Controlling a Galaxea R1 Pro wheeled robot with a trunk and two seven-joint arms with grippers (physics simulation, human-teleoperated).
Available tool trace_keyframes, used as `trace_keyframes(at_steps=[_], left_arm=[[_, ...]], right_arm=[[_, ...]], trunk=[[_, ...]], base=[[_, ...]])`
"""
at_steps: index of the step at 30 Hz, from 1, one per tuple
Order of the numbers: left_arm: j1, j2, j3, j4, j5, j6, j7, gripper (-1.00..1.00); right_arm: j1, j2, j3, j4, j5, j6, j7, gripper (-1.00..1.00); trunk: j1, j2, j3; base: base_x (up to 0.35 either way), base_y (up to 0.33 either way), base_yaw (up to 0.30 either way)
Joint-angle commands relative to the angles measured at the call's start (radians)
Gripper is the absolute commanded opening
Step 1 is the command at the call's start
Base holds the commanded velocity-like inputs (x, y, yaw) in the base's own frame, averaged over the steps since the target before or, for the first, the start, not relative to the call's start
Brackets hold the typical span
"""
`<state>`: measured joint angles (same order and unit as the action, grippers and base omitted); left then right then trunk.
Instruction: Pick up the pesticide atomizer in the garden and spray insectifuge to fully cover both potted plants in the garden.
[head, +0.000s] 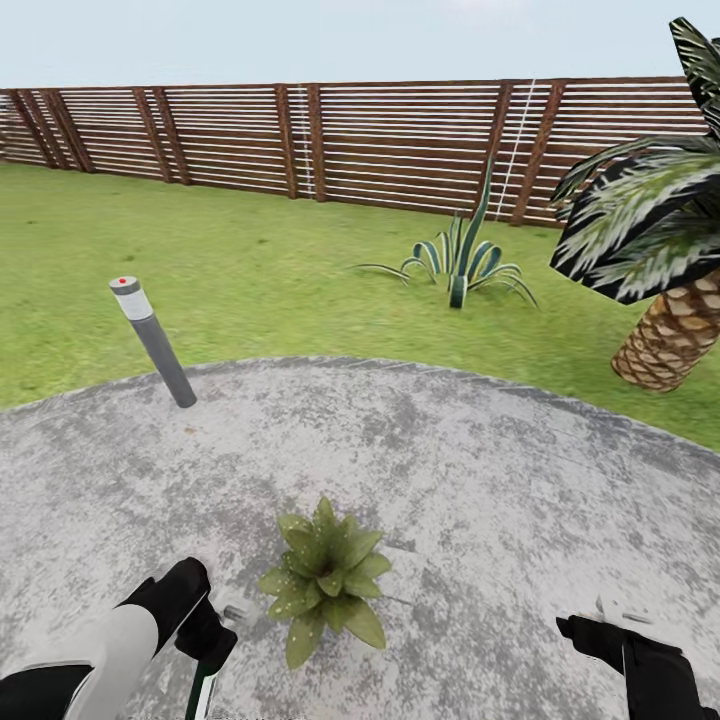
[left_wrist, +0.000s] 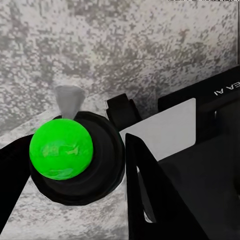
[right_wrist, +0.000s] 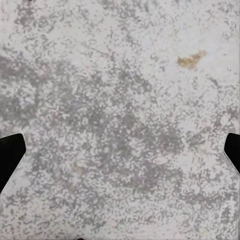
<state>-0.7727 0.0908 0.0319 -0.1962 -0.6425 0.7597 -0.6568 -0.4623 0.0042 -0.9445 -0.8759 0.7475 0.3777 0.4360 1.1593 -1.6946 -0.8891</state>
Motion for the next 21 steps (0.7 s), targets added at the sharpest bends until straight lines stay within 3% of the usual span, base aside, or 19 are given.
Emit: trace_keyframes(at_steps=[1, 4, 12, 21], left_arm=[[0.0, 0.0, 0.003, -0.002, -0.009, 0.004, -0.007, -1.0], [0.0, 0.0, 0.003, -0.002, -0.009, 0.004, -0.007, -1.0], [0.0, 0.0, 0.003, -0.002, -0.009, 0.004, -0.007, -1.0], [0.0, -0.001, 0.002, -0.002, -0.008, 0.004, -0.007, -1.0]], right_arm=[[-0.001, 0.0, -0.004, -0.002, 0.009, 0.001, 0.009, 1.0], [-0.001, 0.0, -0.004, -0.002, 0.009, 0.001, 0.009, 1.0], [-0.001, 0.0, -0.004, -0.002, 0.009, 0.001, 0.009, 1.0], [-0.001, 0.0, -0.004, -0.002, 0.009, 0.001, 0.009, 1.0]], trunk=[[0.0, 0.0, -0.001], [0.0, 0.0, -0.001], [0.0, 0.0, -0.001], [0.0, 0.0, -0.001]], base=[[0.0, -0.296, 0.255], [0.0, -0.318, 0.204], [0.0, -0.319, 0.03], [0.0, -0.036, 0.237]])
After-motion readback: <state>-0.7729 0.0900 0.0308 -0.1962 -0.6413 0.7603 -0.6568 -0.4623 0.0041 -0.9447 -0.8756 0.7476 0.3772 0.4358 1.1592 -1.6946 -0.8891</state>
